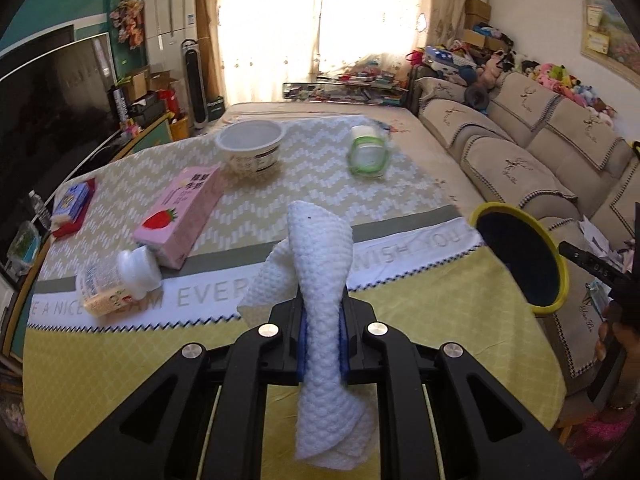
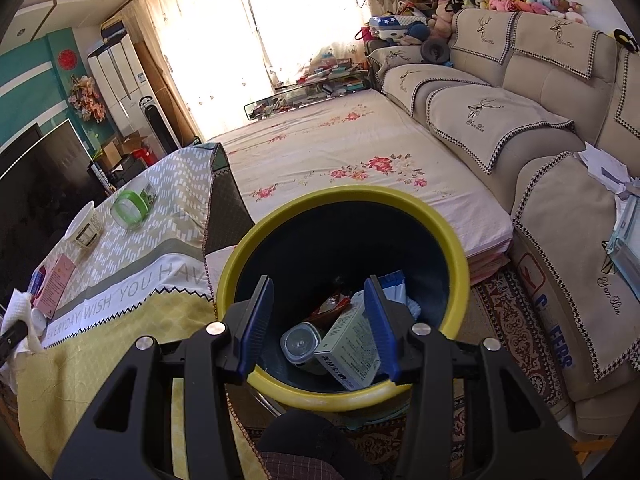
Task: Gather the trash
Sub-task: 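Carry the paper towel over the bin and open the left tool, then reach the right tool to the clear green-lidded jar and grasp it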
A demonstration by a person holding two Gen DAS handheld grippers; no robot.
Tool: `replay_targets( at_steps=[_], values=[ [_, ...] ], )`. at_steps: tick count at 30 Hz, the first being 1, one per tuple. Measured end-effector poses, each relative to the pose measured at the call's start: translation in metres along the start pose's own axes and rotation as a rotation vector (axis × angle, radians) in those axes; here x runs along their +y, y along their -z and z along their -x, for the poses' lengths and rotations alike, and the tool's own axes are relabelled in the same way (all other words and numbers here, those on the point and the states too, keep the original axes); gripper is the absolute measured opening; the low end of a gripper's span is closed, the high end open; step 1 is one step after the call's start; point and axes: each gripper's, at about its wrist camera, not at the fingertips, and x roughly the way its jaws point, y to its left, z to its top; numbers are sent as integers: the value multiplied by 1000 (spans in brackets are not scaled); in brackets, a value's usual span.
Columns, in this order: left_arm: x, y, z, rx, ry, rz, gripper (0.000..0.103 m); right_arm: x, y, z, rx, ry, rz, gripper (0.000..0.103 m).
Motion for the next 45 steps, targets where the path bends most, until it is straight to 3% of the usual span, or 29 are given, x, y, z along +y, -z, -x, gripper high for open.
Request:
replay_targets(
  at_steps=[12,16,21,24,26,29,34,39,45],
  values=[
    [-161,-50,-27,-21,309,-291,13,-54,3,24,-28,56,-86,45],
    [-213,-60,-54,20,375,-342,13,-72,5,26,-23,71,-115,46],
    [-257,-63,-92,80,401,-372,17,-89,7,25,-16,79,-144,47],
    [-267,-66,-120,121,380,-362,31,-93,9,22,-7,77,-149,48],
    [-270,-67,-132,133,356,-352,54,-94,10,20,-3,76,-150,50],
    [-265,-66,-136,129,350,-340,64,-93,10,18,2,76,-151,50],
    [-240,-63,-114,85,363,-318,67,-86,10,17,9,74,-140,50],
    [-195,-55,-66,-3,371,-247,73,-66,8,15,12,53,-101,50],
    [-113,-35,-11,-85,293,-136,80,-18,6,14,16,-2,-14,51]
  ],
)
